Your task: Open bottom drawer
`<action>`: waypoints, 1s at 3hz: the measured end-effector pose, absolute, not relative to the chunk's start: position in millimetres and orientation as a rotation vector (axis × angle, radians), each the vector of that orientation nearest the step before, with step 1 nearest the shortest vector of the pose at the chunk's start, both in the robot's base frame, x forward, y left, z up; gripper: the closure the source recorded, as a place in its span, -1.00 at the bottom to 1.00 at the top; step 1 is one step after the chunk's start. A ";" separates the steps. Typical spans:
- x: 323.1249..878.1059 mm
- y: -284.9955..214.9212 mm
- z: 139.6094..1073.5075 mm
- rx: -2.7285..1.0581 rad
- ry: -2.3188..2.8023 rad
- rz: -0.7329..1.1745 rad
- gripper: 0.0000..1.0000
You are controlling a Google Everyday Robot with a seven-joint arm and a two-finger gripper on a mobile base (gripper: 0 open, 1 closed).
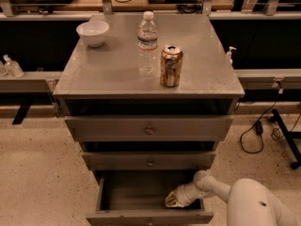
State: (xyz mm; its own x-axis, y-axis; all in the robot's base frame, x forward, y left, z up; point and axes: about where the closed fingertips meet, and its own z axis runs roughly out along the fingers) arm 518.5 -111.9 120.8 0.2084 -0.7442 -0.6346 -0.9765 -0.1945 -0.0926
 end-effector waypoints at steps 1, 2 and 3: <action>500.9 -110.7 116.0 -2.023 1.584 0.691 1.00; 486.7 -111.8 119.6 -2.052 1.566 0.715 1.00; 487.0 -111.9 119.6 -2.052 1.566 0.715 1.00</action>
Offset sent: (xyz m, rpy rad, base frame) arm -0.0757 0.0002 0.0127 -0.0013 0.0886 0.1403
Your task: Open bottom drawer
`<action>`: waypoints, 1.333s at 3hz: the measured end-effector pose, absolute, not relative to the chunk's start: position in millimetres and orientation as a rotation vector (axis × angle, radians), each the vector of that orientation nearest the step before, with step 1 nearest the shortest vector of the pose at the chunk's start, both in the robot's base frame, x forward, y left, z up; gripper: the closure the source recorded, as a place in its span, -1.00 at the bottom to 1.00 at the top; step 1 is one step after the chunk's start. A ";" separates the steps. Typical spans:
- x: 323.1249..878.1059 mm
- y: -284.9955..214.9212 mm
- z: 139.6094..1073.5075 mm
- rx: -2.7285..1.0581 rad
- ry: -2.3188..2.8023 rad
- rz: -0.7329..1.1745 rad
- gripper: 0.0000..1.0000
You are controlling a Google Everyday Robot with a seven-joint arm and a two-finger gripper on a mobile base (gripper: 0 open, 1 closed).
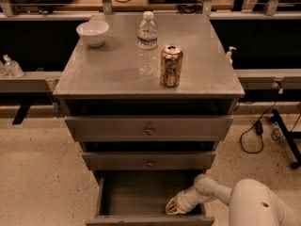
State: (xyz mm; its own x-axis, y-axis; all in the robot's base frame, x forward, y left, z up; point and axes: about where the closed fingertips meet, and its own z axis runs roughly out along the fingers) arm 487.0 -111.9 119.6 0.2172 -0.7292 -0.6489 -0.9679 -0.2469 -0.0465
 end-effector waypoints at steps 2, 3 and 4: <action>455.4 -106.7 133.3 -2.105 1.493 0.818 1.00; 438.3 -102.4 144.0 -2.131 1.415 0.878 1.00; 438.3 -102.4 144.0 -2.131 1.415 0.878 1.00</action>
Offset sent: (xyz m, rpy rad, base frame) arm -0.1017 0.0073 0.0665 0.1473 0.0977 0.2903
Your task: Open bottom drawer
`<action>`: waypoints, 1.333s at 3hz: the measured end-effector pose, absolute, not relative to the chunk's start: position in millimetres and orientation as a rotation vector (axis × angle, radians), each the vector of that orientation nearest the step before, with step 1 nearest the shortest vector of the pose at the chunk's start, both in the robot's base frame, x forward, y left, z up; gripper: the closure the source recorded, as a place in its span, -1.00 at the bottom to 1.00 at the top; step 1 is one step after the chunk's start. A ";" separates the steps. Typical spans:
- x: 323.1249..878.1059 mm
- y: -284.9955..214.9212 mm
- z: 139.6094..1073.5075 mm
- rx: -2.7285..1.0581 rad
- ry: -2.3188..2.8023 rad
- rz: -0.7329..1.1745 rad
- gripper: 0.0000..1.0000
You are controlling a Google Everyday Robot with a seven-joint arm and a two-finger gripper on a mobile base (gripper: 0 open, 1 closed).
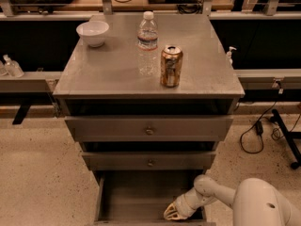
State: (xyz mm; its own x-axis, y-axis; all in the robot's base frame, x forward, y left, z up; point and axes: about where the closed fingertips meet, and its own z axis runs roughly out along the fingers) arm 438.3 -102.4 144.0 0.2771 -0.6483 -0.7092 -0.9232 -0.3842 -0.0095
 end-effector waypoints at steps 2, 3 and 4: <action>438.0 -101.7 140.9 -2.118 1.399 0.928 1.00; 431.4 -100.4 141.1 -2.117 1.376 0.963 1.00; 432.0 -100.5 141.1 -2.117 1.376 0.963 1.00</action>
Offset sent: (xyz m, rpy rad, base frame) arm -0.0750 0.0101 -0.0170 0.2086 0.2551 0.1969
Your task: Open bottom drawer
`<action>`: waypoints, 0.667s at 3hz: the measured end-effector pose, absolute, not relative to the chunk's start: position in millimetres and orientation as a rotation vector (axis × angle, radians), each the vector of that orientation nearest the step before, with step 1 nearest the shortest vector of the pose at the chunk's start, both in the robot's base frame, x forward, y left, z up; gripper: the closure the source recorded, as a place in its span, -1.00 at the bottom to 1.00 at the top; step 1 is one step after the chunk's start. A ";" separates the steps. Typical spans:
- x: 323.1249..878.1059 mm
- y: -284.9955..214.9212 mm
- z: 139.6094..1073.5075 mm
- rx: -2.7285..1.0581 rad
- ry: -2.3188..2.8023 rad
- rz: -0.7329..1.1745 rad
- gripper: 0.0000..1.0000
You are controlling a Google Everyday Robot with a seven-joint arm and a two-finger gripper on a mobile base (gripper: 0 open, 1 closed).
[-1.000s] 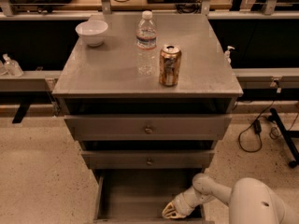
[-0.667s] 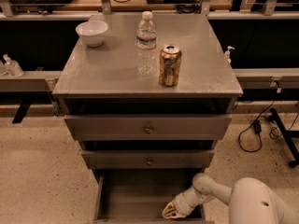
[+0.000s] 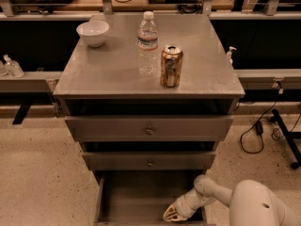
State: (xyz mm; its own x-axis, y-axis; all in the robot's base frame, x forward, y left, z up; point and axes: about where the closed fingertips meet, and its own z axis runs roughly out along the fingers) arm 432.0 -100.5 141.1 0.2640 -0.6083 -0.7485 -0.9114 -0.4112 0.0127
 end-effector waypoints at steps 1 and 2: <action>427.5 -103.1 147.0 -2.105 1.356 0.975 1.00; 427.8 -103.1 147.1 -2.105 1.356 0.975 1.00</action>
Offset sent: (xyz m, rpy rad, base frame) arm -0.0119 -0.0430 0.1166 0.2436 -0.1933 -0.0755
